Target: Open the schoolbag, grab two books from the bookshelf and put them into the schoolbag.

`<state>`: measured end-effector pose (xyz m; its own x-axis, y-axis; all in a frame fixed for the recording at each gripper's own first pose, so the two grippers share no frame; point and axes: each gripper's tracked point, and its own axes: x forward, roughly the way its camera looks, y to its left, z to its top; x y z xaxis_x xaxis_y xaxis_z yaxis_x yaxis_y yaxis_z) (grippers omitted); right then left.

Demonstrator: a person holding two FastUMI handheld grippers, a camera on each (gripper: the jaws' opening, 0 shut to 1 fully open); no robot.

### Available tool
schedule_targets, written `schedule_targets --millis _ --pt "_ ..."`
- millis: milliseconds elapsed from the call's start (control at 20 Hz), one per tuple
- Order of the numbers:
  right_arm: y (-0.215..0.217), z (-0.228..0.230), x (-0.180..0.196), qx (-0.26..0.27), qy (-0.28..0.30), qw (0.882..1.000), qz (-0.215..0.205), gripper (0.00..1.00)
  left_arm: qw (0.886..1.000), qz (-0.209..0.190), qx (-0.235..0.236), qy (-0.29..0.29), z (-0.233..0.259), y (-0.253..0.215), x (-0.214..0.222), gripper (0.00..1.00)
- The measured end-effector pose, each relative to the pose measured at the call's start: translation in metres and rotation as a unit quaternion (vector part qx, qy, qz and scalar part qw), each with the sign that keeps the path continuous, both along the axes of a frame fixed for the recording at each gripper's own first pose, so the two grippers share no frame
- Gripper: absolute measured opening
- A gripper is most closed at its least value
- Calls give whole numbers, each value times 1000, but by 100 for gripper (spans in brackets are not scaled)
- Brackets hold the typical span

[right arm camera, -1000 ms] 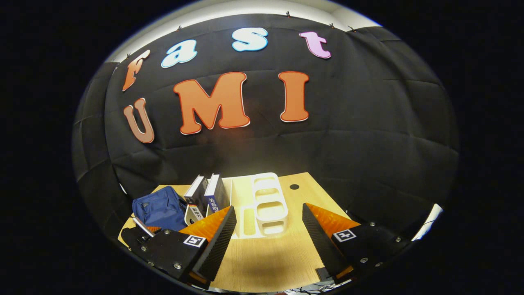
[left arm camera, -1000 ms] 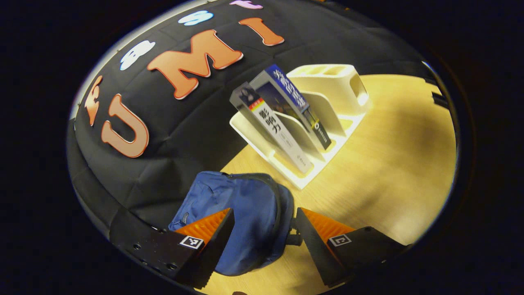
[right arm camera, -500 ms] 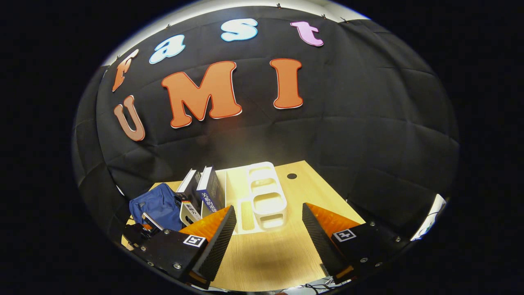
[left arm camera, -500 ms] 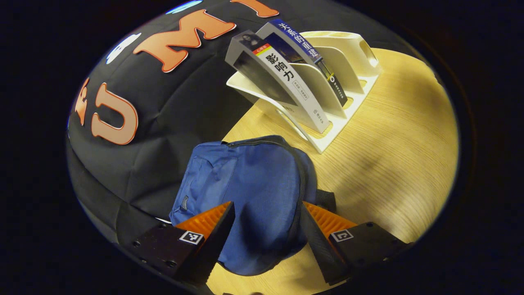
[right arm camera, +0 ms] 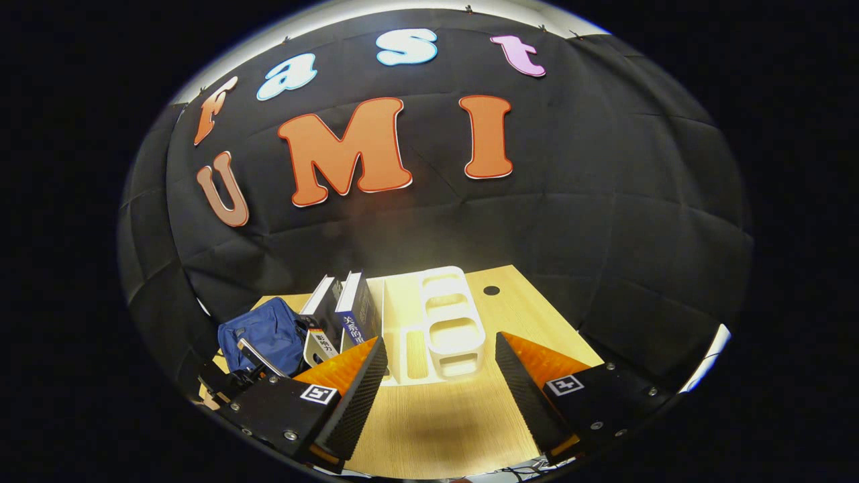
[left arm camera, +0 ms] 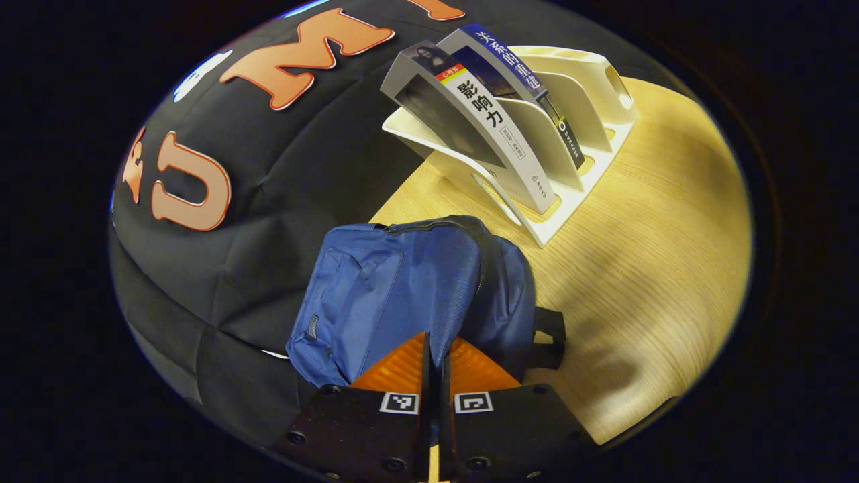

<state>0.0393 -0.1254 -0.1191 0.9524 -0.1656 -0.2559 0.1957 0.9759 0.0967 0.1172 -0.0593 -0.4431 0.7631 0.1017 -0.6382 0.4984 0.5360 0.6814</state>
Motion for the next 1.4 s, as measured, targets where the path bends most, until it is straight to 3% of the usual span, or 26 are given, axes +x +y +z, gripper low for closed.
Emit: schedule_targets --millis 300,450,650,700,900,950,1100,1250,1400 --pt "17 17 7 40 -14 999 30 97 993 20 -77 85 34 2 3 4" --pt "32 25 19 45 0 998 40 97 984 28 -129 121 71 5 14 4" --pt "65 60 49 37 -15 998 45 100 971 12 -169 171 110 16 34 4" --pt "79 67 59 36 -8 998 50 97 966 5 -177 186 116 19 38 4" --pt "129 75 112 39 63 995 72 97 953 -24 -202 223 144 31 66 0" --pt "144 74 126 52 86 992 83 97 950 -31 -211 230 150 34 72 4" --pt "179 65 164 82 156 979 103 97 949 -57 -213 227 167 49 102 4" --pt "200 46 196 66 222 966 113 97 945 -74 -220 230 175 61 116 4" --pt "213 24 210 39 289 952 97 97 938 -85 -233 243 174 68 121 4"
